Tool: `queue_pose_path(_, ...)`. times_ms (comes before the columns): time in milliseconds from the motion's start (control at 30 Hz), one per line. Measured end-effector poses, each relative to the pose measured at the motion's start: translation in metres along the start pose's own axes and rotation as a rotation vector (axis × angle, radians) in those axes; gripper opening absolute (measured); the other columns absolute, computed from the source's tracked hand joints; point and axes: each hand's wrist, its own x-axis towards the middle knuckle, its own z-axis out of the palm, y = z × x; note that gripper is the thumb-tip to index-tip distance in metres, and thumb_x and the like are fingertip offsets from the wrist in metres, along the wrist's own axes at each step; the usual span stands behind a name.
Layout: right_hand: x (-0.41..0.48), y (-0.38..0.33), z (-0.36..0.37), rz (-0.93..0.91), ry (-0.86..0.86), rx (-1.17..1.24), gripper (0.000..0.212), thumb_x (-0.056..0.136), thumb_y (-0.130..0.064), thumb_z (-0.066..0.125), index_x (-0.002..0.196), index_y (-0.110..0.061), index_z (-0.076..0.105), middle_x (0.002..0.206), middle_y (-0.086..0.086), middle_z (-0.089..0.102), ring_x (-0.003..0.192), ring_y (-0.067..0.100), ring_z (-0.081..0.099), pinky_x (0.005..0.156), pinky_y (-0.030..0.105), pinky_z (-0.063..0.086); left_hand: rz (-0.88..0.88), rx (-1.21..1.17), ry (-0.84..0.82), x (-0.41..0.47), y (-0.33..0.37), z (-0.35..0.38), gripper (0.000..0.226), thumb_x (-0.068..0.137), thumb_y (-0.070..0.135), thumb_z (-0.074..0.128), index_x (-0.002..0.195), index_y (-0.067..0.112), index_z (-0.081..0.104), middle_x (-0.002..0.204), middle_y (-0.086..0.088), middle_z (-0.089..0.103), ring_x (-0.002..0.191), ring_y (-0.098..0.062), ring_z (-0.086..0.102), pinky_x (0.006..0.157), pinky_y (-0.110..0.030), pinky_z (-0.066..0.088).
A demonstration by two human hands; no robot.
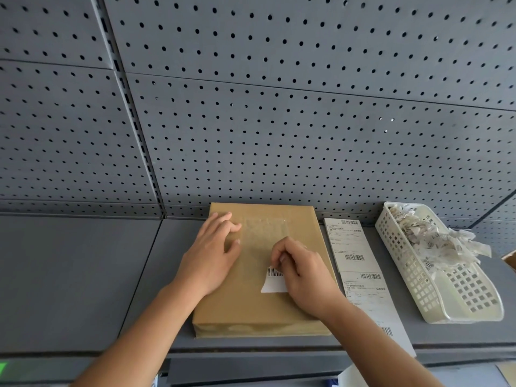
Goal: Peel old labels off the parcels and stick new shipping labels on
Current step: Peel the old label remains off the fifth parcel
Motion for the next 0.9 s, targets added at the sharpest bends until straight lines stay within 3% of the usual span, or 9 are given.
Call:
queue_pose_path(133, -0.001, -0.002, 0.0, 0.006, -0.041, -0.031, 0.02, 0.095, -0.002, 0.053, 0.099, -0.021, 0.058, 0.094, -0.016, 0.056, 0.087, 0.007, 0.055, 0.074, 0.013, 0.04, -0.004, -0.001, -0.004, 0.0, 0.001, 0.0, 0.034, 0.104, 0.041, 0.04, 0.137, 0.039, 0.047, 0.161, 0.03, 0.017, 0.149, 0.01, -0.005, 0.113, -0.05, 0.035)
queue_pose_path(267, -0.002, 0.001, 0.002, -0.053, -0.084, -0.148, 0.019, 0.089, -0.005, 0.059, 0.102, -0.018, 0.057, 0.095, -0.035, 0.046, 0.09, 0.001, 0.048, 0.078, 0.011, 0.038, 0.004, -0.005, 0.003, 0.0, 0.0, 0.001, 0.032, 0.104, 0.041, 0.041, 0.135, 0.04, 0.048, 0.161, 0.03, 0.018, 0.149, 0.01, -0.004, 0.112, -0.048, 0.038)
queue_pose_path(500, 0.0, 0.003, 0.005, -0.106, -0.081, -0.243, 0.017, 0.091, 0.0, 0.055, 0.094, -0.017, 0.056, 0.092, -0.014, 0.055, 0.09, 0.01, 0.049, 0.079, 0.018, 0.04, 0.007, -0.003, 0.007, 0.001, -0.001, 0.001, 0.031, 0.104, 0.041, 0.041, 0.135, 0.04, 0.048, 0.16, 0.03, 0.019, 0.149, 0.01, -0.004, 0.111, -0.047, 0.037)
queue_pose_path(700, -0.008, -0.001, -0.004, 0.002, -0.052, -0.072, 0.023, 0.093, 0.003, 0.053, 0.094, -0.02, 0.055, 0.093, -0.02, 0.054, 0.089, 0.006, 0.051, 0.076, 0.012, 0.037, 0.005, -0.004, -0.003, 0.001, -0.001, 0.0, 0.034, 0.104, 0.041, 0.04, 0.137, 0.04, 0.046, 0.16, 0.03, 0.017, 0.149, 0.01, -0.005, 0.111, -0.048, 0.036)
queue_pose_path(900, -0.022, -0.005, -0.01, 0.08, 0.001, 0.115, 0.024, 0.096, 0.0, 0.056, 0.094, -0.024, 0.055, 0.09, -0.01, 0.06, 0.089, 0.018, 0.058, 0.078, 0.023, 0.047, 0.012, -0.017, -0.001, 0.001, -0.003, 0.001, 0.035, 0.104, 0.04, 0.04, 0.138, 0.039, 0.047, 0.16, 0.03, 0.018, 0.149, 0.01, -0.005, 0.114, -0.048, 0.034)
